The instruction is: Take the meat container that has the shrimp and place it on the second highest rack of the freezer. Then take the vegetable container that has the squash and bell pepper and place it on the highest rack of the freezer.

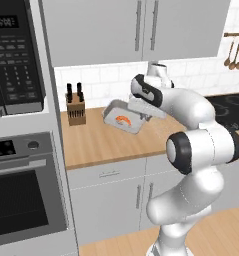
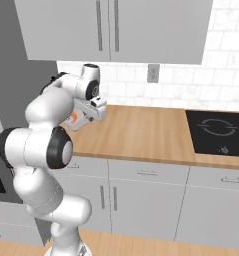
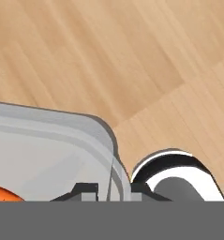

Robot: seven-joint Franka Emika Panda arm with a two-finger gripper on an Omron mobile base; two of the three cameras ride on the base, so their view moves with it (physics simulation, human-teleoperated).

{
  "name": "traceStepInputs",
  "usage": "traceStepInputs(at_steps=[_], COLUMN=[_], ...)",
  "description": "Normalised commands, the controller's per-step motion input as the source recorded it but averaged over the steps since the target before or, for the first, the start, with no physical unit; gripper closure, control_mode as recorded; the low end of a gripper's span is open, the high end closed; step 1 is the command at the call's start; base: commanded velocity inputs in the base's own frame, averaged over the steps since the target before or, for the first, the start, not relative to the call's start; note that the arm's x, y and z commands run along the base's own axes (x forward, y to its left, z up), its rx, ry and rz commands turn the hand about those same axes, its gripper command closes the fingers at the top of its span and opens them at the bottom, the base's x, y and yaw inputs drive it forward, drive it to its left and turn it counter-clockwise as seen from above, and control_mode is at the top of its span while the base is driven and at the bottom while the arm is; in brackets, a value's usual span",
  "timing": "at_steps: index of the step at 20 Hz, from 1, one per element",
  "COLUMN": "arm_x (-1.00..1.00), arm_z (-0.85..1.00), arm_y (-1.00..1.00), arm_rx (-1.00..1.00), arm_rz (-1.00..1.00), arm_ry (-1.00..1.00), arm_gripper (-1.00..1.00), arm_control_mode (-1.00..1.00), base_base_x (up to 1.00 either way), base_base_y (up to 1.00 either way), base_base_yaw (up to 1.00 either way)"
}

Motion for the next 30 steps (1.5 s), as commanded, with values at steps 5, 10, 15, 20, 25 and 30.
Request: traceStepInputs(at_steps=[5, 10, 15, 20, 25, 30], arm_x=[-0.52, -0.61, -0.65, -0.44, -0.22, -0.47], arm_z=[0.8, 0.65, 0.46, 0.44, 0.4, 0.16], arm_y=[-0.28, -0.28, -0.31, -0.24, -0.03, 0.0], arm_rx=[-0.06, -0.04, -0.01, 0.0, 0.01, 0.0], arm_rz=[0.47, 0.5, 0.54, 0.56, 0.25, 0.0], arm_ry=[-0.16, -0.15, -0.12, -0.07, -0.01, 0.0], arm_gripper=[1.0, 1.0, 1.0, 1.0, 1.0, 1.0], arm_control_mode=[-1.0, -1.0, -1.0, -1.0, -1.0, -1.0], base_base_x=[0.0, 0.0, 0.0, 0.0, 0.0, 0.0], base_base_y=[0.0, 0.0, 0.0, 0.0, 0.0, 0.0], base_base_yaw=[0.0, 0.0, 0.0, 0.0, 0.0, 0.0])
